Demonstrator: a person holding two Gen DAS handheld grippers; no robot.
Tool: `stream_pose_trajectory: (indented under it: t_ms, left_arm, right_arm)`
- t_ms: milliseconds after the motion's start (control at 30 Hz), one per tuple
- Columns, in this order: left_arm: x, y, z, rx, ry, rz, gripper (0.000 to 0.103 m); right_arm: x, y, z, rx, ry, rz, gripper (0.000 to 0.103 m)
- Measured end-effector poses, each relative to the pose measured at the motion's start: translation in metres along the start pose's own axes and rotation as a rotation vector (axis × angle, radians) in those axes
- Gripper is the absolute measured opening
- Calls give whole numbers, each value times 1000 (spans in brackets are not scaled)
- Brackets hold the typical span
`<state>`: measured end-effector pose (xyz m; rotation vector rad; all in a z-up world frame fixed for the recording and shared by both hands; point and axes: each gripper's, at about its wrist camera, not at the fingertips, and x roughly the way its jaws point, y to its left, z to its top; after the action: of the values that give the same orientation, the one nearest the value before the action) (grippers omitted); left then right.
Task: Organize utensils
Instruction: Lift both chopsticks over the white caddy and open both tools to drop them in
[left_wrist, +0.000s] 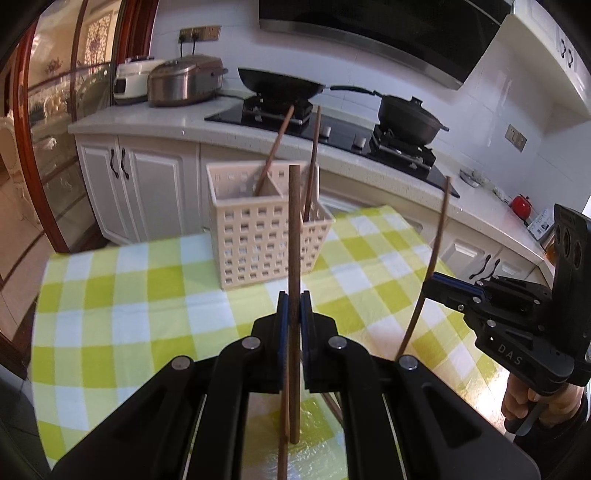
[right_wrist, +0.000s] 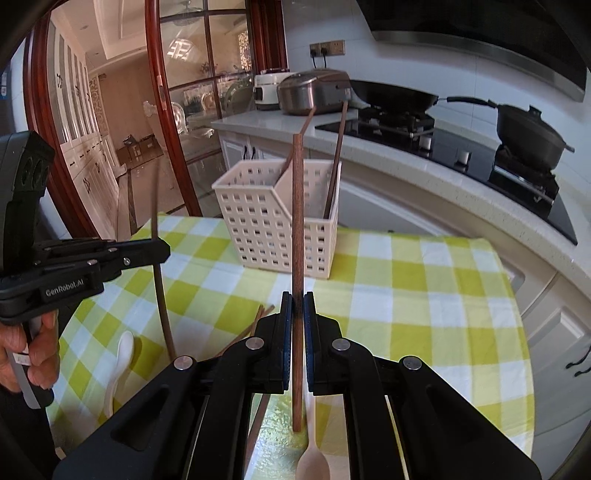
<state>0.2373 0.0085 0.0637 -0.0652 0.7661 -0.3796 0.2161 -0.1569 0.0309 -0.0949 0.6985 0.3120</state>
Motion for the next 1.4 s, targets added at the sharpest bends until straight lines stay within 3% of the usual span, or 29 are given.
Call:
stream_pose_trajectory:
  t_ms: [167,400,733,1100,1400]
  left_arm:
    - [-15,-4,33,21,-34,8,6]
    - [-34,-19,108,65,-117,44,6]
    - [-17,-20,190,64,-188,139,6]
    - [27,7,211,-10,-231,167,6]
    - [22,11,216,-9,-253,159,6]
  right_arm:
    - [-6,-4,28,-7,-27,-5,6]
    - [-17,-11,92,-21,-98,-29,6]
    - [5,-18,163,-10,-145,-43,6]
    - [56,-19,180,15,-115,-20,6]
    - [79,-17,174,23,-76,-4,6]
